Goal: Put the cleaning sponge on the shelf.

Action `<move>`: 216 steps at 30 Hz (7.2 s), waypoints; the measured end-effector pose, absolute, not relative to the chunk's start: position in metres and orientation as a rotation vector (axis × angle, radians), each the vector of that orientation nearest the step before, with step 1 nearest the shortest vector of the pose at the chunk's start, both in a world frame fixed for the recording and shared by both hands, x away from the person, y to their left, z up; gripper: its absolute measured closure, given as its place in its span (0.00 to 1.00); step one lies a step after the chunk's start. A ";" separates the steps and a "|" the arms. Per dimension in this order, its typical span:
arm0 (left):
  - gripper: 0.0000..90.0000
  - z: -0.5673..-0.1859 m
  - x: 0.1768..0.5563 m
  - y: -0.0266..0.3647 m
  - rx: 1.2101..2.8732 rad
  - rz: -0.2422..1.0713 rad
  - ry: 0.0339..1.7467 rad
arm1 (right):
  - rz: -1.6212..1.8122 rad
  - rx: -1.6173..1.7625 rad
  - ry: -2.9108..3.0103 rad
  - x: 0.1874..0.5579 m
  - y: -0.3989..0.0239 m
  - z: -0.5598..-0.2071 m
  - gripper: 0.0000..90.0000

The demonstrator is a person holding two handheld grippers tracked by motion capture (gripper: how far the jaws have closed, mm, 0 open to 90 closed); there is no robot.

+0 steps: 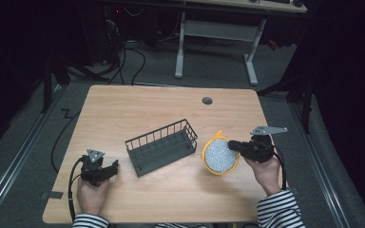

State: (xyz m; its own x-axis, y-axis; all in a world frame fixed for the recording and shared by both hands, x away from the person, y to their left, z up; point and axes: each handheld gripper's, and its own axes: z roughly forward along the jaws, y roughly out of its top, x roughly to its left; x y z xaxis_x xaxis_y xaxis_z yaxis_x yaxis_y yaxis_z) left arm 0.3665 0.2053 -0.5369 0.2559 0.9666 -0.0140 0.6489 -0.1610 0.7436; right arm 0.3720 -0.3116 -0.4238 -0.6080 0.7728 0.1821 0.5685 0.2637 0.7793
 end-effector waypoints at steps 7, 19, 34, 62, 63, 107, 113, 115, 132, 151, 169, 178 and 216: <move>0.34 -0.537 0.367 0.205 1.892 0.637 1.465 | 1.294 1.169 2.298 0.378 -0.300 -0.395 0.93; 0.33 -0.537 0.366 0.205 1.893 0.636 1.464 | 1.340 1.070 2.321 0.397 -0.272 -0.365 0.93; 0.33 -0.537 0.366 0.206 1.891 0.632 1.463 | 1.327 1.033 2.356 0.444 -0.210 -0.360 0.93; 0.33 -0.537 0.366 0.206 1.887 0.627 1.463 | 1.281 1.027 2.394 0.480 -0.154 -0.410 0.92; 0.33 -0.537 0.366 0.206 1.887 0.627 1.463 | 1.278 1.023 2.398 0.480 -0.155 -0.411 0.92; 0.34 -0.537 0.366 0.206 1.885 0.624 1.462 | 1.212 1.012 2.420 0.465 -0.167 -0.417 0.58; 0.34 -0.537 0.366 0.206 1.888 0.629 1.462 | 1.242 1.039 2.372 0.459 -0.183 -0.407 0.56; 0.34 -0.537 0.367 0.205 1.888 0.628 1.462 | 1.267 1.079 2.338 0.455 -0.194 -0.404 0.56; 0.34 -0.537 0.366 0.206 1.888 0.622 1.461 | 1.270 1.146 2.229 0.434 -0.245 -0.382 0.56; 0.34 -0.537 0.367 0.205 1.889 0.628 1.461 | 1.270 1.218 2.145 0.406 -0.291 -0.373 0.56; 0.34 -0.537 0.367 0.205 1.895 0.633 1.460 | 1.223 1.270 2.046 0.367 -0.334 -0.373 0.55; 0.34 -0.537 0.367 0.205 1.896 0.633 1.460 | 1.229 1.313 2.016 0.353 -0.353 -0.381 0.55; 0.34 -0.537 0.366 0.204 1.895 0.634 1.462 | 1.293 1.442 2.020 0.322 -0.365 -0.457 0.56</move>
